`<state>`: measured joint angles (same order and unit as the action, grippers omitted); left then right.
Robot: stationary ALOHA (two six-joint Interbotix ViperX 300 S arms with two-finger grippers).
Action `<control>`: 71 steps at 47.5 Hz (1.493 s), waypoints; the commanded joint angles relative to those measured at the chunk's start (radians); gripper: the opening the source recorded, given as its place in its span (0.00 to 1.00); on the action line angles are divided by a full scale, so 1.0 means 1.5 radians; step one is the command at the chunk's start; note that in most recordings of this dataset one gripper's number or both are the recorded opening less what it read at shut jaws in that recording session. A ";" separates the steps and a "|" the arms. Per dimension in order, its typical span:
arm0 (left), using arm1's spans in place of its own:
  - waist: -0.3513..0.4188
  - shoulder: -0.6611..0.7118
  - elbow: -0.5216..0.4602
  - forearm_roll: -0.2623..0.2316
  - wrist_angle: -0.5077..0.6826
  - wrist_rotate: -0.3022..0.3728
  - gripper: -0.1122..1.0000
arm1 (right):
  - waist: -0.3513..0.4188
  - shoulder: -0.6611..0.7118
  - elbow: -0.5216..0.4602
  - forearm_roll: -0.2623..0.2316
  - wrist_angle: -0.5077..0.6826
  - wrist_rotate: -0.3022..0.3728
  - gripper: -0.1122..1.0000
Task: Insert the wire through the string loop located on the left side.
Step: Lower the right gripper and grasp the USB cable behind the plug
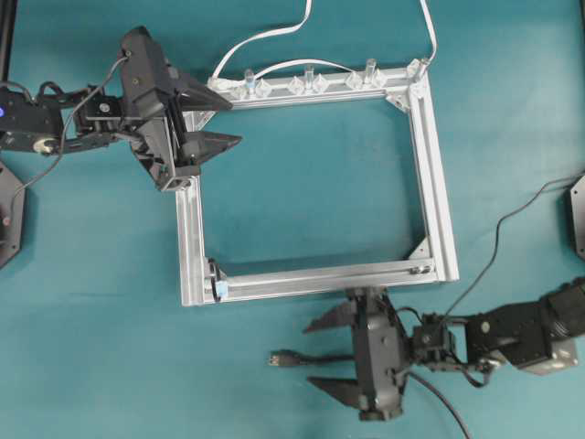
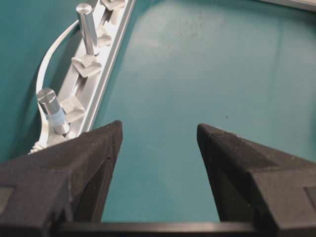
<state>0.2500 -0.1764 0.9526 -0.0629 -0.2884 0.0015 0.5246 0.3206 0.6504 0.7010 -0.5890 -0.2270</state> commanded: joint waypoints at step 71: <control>-0.020 -0.008 -0.005 0.002 -0.002 0.003 0.69 | 0.010 0.056 -0.028 0.041 -0.020 0.000 0.33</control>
<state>0.2224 -0.1764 0.9526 -0.0629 -0.2869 0.0015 0.5461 0.4218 0.6167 0.7578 -0.6228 -0.2240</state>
